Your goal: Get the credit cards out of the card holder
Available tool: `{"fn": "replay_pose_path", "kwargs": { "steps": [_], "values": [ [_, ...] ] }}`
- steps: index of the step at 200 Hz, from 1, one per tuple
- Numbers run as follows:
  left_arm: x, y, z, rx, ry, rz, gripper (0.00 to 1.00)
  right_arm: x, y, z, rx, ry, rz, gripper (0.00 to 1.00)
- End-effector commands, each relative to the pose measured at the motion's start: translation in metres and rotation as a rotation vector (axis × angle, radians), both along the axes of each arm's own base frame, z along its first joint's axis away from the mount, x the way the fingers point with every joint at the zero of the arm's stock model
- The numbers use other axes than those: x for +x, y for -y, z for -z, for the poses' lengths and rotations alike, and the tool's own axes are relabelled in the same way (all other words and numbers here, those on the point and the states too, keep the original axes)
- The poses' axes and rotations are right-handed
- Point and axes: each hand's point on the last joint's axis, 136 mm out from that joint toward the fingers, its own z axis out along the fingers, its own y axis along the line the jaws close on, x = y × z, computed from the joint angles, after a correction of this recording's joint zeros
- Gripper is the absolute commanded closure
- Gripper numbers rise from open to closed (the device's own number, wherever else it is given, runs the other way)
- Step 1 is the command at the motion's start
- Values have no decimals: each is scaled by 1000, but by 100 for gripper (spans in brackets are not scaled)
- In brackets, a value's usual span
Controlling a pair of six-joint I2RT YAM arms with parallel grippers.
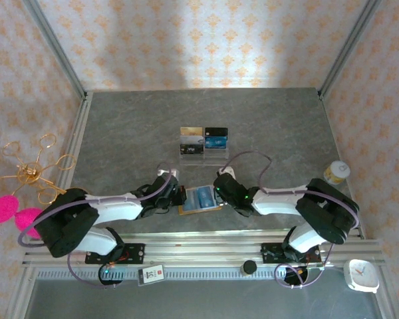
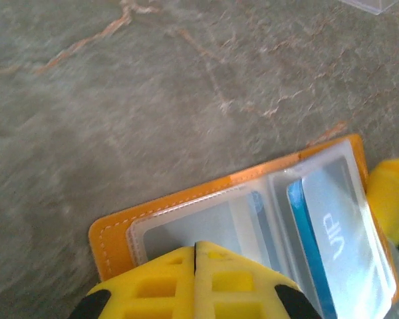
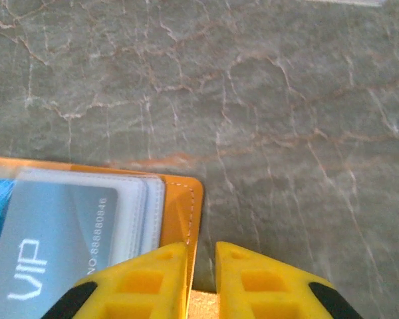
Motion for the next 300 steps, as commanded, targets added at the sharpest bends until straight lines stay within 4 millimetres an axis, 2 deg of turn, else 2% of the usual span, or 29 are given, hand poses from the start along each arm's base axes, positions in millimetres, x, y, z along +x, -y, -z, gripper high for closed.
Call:
{"fn": "replay_pose_path", "kwargs": {
  "steps": [1, 28, 46, 58, 78, 95, 116, 146, 163, 198, 225, 300],
  "values": [
    [10, -9, 14, 83, -6, 4, 100, -20, 10, 7, -5, -35, 26, 83],
    [12, -11, 10, 81, -12, 8, 100, -27, 10, 0, 18, -19, 50, 83],
    [11, -18, -10, 68, 41, -10, 100, -24, 13, -13, 33, 16, 74, 82],
    [11, -16, -31, 24, 94, -1, 93, -21, 12, -26, 54, 47, 69, 81],
    [7, 8, -69, -123, 178, 82, 81, -20, 0, -49, 110, 89, 8, 81],
    [0, 31, -80, -221, 176, 165, 77, -23, -17, -56, 138, 80, -74, 82],
    [-8, 48, -73, -296, 133, 223, 77, -25, -27, -45, 133, 41, -121, 85],
    [-9, 57, -57, -313, 71, 241, 78, -23, -30, -26, 123, 3, -130, 88],
    [-8, 56, -48, -296, 45, 232, 77, -22, -31, -20, 117, -7, -133, 89],
    [-6, 51, -30, -289, -38, 207, 78, -22, -20, -2, 78, -37, -108, 91],
    [-6, 39, -16, -204, -79, 180, 77, -23, -18, 5, 63, -49, -108, 91],
    [-5, 38, -4, -177, -105, 169, 77, -24, -17, 16, 43, -68, -112, 92]
  ]
}}
